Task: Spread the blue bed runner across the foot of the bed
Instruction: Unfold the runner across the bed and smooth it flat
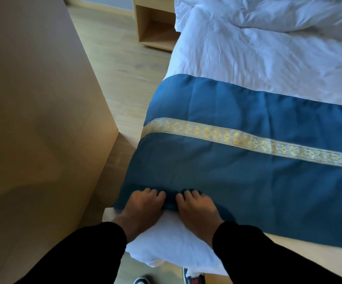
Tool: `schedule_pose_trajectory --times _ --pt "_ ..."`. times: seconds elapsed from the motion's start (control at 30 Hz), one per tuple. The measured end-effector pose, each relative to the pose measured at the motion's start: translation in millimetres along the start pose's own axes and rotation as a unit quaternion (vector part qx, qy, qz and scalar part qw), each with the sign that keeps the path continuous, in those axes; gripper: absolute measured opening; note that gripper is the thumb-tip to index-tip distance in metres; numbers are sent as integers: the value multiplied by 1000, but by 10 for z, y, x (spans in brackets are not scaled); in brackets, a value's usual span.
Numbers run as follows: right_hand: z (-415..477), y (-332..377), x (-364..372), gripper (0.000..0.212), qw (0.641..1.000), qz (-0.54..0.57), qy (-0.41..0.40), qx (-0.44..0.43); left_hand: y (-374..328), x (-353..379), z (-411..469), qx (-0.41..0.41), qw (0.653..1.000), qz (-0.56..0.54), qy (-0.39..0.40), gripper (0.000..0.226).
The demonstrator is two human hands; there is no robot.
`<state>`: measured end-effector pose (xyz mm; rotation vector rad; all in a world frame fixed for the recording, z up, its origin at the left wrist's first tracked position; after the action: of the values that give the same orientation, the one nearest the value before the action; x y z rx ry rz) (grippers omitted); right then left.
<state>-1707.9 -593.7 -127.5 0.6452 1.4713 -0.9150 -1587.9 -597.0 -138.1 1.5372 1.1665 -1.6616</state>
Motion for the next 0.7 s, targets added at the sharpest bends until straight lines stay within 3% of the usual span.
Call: schedule_pose_trajectory --times 0.17,0.23,0.33,0.43,0.6,0.7 --pt "52 104 39 9 999 3 35 0 121 50 -75 39 999 4 -22 12" --pt "77 193 90 24 997 23 69 -6 156 53 -125 56 998 -1 -38 8" --pt "35 163 108 27 996 40 80 8 137 61 -95 51 998 -5 -22 8" --pt "-78 87 72 25 994 67 86 4 17 20 -5 45 999 2 0 12" --pt "-274 -181 116 41 990 58 124 15 -261 44 156 63 995 59 53 32" --pt "-345 -182 191 34 988 55 145 7 -342 181 199 71 988 91 101 34"
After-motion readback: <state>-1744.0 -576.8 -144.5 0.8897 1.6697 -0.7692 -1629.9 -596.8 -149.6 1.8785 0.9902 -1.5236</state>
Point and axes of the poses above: each hand's wrist, its own z-axis towards the middle knuckle, its own x-axis out of the palm, y = z × x, the point moved 6 cm from there along z, towards the middle knuckle, and after that the axes turned 5 degrees about -z, right-handed, at the moved point
